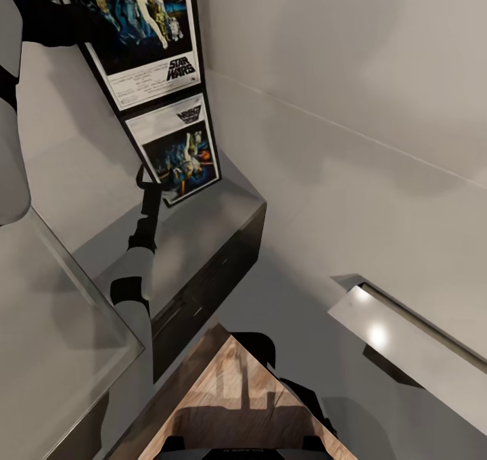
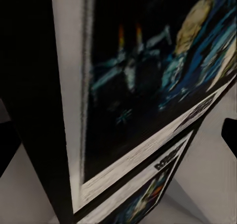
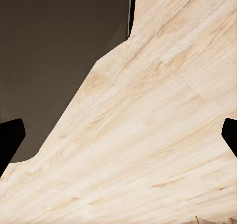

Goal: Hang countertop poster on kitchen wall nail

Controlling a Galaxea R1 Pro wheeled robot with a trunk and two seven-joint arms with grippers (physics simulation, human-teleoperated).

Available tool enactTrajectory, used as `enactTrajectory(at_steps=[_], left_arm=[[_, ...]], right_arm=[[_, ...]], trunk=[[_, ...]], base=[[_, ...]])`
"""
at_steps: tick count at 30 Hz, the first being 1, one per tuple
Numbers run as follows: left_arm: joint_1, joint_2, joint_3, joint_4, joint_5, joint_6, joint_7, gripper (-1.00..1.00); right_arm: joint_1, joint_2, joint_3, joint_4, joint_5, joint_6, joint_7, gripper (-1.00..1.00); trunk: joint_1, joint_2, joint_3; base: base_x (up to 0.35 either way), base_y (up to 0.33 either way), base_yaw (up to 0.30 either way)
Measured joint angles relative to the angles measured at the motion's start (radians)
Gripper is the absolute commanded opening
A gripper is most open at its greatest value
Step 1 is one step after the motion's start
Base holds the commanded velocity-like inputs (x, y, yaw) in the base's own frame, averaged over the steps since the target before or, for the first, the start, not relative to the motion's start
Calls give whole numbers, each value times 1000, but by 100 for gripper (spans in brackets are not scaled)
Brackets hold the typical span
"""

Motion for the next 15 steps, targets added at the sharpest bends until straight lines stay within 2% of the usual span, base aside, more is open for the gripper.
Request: enactTrajectory(at_steps=[15], left_arm=[[-1,4,2,-2,-2,0,-7,100]], right_arm=[[0,0,-1,0,0,0,0,100]], trunk=[[0,0,0]], base=[[0,0,0]])
